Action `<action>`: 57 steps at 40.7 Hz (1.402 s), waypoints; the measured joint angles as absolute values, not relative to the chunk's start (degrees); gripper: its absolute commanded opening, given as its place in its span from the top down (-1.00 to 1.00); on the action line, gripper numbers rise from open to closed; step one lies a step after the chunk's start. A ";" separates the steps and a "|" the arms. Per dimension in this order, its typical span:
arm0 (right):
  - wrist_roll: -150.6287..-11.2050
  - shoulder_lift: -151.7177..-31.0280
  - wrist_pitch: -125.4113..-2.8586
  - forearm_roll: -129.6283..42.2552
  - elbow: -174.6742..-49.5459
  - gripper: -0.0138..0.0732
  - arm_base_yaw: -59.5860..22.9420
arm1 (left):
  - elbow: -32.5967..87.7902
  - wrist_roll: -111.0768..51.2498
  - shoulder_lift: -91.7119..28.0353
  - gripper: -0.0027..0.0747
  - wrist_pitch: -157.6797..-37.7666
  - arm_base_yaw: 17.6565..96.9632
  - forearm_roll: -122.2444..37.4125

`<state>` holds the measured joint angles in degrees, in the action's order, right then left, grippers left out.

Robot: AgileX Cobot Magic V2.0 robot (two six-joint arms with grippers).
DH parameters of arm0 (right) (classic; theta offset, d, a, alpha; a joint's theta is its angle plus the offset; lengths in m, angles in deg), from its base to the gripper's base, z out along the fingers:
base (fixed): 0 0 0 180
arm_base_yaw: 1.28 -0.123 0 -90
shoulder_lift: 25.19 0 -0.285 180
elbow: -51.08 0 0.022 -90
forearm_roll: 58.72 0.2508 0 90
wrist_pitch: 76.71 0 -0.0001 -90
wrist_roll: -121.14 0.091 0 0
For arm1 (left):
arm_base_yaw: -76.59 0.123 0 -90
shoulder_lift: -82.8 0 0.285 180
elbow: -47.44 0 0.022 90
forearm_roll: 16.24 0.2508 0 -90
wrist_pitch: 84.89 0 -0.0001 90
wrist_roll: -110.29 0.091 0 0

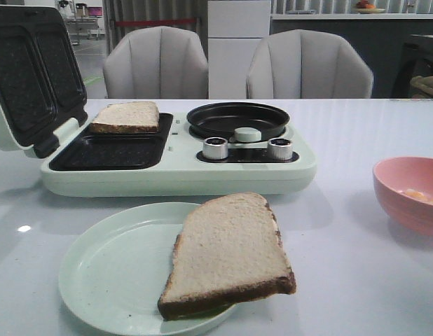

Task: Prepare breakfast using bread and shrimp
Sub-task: 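Open the left gripper and withdraw it from the press, then reach the right gripper down and grasp the remaining bread slice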

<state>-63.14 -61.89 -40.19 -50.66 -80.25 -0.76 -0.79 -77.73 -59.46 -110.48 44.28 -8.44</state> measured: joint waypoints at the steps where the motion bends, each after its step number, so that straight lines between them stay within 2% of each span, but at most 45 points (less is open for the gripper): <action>1: -63.14 -61.89 -40.19 -50.58 -80.25 -0.66 -0.76 | -0.79 -77.73 -59.46 -0.38 -110.48 44.28 -8.44; 14: -63.14 -61.91 -46.24 -48.15 -80.25 -0.66 -0.76 | -0.79 -77.73 -59.46 -0.38 -110.48 44.28 -8.44; 23: -63.55 -64.96 -45.14 -39.48 -80.90 -0.66 -1.79 | -0.79 -77.73 -59.46 -0.38 -110.48 44.28 -8.44; 35: -65.68 -80.02 -37.68 -29.53 -83.44 -0.66 -11.82 | -0.79 -77.73 -59.46 -0.38 -110.48 44.28 -8.44; 49: -65.84 -99.88 -48.05 -20.72 -85.09 -0.66 -26.84 | -0.79 -77.73 -59.46 -0.38 -110.48 44.28 -8.44; 57: -65.84 -111.00 -49.67 -19.86 -90.38 -0.66 -29.25 | -0.79 -77.73 -59.46 -0.38 -110.48 44.28 -8.44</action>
<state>-65.84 -111.00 -49.67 -19.86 -90.38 -29.25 -0.79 -77.73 -59.46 -110.48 44.28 -8.44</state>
